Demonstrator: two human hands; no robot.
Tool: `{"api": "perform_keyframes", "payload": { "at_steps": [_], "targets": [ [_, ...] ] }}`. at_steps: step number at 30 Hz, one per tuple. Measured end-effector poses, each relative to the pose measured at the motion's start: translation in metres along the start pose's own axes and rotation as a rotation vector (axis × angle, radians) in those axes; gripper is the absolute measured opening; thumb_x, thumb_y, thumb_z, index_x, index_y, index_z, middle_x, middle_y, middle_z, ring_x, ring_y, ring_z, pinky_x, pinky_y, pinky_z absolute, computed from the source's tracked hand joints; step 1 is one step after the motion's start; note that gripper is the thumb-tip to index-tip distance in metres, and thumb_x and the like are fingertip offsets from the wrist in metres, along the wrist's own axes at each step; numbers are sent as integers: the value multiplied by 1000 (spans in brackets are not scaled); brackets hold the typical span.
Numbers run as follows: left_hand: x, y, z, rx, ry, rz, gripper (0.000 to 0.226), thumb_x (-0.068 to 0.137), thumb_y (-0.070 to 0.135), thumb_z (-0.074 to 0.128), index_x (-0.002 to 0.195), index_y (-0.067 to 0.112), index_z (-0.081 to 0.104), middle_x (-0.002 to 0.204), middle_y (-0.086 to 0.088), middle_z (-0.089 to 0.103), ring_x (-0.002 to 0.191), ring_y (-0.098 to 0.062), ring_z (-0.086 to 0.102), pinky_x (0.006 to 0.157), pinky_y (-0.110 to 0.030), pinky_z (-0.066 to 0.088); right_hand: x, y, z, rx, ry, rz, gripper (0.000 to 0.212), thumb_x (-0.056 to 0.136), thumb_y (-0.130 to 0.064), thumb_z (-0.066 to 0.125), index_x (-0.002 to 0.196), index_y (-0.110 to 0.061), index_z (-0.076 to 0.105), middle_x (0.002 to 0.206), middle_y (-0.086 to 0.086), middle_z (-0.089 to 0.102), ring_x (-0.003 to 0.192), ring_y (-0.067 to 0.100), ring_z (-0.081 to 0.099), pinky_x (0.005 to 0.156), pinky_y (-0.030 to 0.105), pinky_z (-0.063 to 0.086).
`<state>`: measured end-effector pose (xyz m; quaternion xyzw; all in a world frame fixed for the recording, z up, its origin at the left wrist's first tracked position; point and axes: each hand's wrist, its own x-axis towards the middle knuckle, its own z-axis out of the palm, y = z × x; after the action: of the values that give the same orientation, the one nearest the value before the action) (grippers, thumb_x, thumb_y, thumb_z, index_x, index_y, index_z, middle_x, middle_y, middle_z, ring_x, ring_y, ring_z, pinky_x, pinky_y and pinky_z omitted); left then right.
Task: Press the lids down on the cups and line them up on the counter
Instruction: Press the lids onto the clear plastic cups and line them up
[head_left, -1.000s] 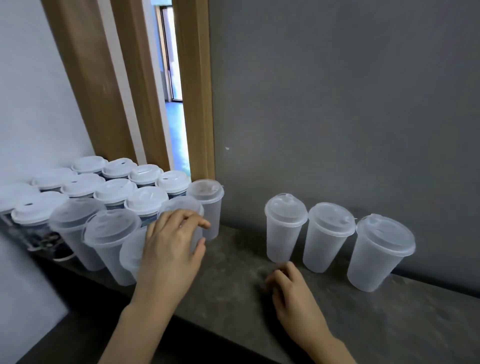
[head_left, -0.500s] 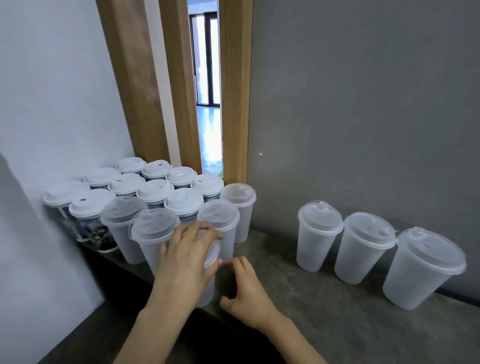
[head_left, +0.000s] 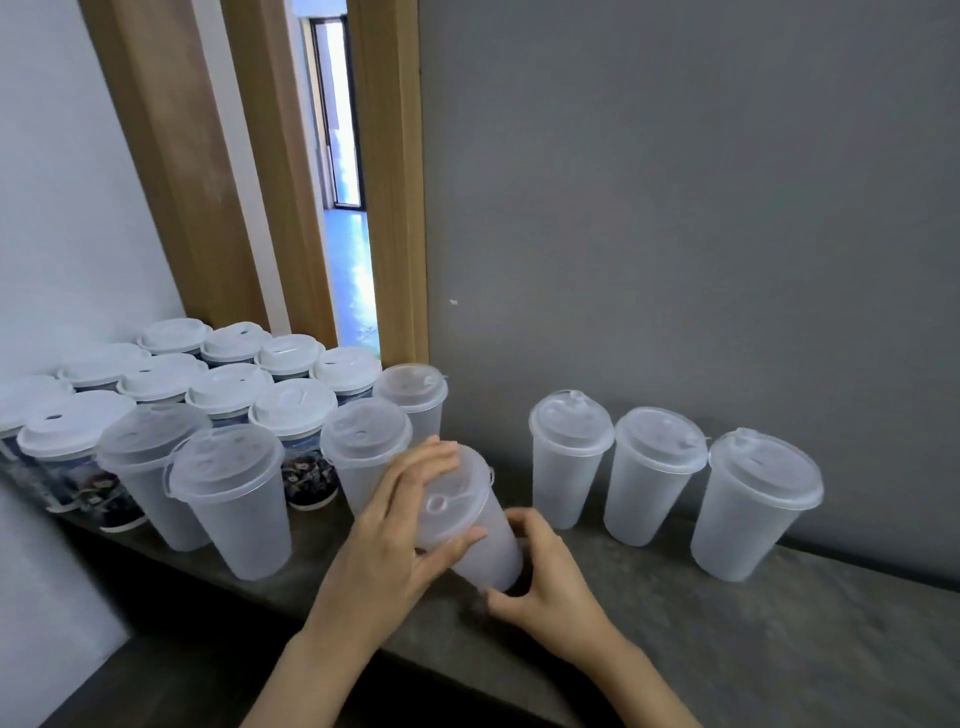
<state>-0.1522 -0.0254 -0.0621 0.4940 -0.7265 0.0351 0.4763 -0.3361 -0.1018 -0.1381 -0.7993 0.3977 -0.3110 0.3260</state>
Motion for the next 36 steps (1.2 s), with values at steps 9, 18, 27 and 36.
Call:
{"api": "perform_keyframes", "payload": {
  "at_steps": [9, 18, 27, 36],
  "targets": [
    [-31, -29, 79, -122, 237, -11, 56, 100, 46, 44, 150, 32, 25, 146, -8, 35, 141, -16, 33, 114, -21, 26, -22, 24, -16, -101, 211, -35, 52, 66, -32, 72, 103, -45, 38, 102, -24, 44, 94, 3, 55, 71, 12, 44],
    [-31, -33, 85, -138, 198, 19, 49, 102, 30, 45, 147, 26, 26, 155, -5, 35, 141, -19, 37, 115, -24, 29, -24, 29, -14, -12, 271, 83, 67, 66, -27, 72, 111, -55, 31, 110, -33, 47, 108, -5, 52, 80, 4, 41],
    [-15, -17, 96, -193, 234, -217, 57, 100, 50, 37, 153, 38, 19, 145, 14, 35, 125, 1, 44, 95, -5, 35, -27, 21, -16, -29, 296, -2, 81, 65, -38, 79, 119, -64, 25, 116, -31, 36, 116, -6, 45, 89, 4, 40],
    [-18, -19, 96, -203, 289, -180, 50, 98, 28, 43, 147, 33, 32, 144, 14, 41, 129, -4, 44, 95, -8, 37, -27, 18, -19, -29, 195, 46, 84, 68, -63, 74, 132, -55, 20, 134, -37, 38, 125, -10, 41, 103, 20, 41]
  ]
}}
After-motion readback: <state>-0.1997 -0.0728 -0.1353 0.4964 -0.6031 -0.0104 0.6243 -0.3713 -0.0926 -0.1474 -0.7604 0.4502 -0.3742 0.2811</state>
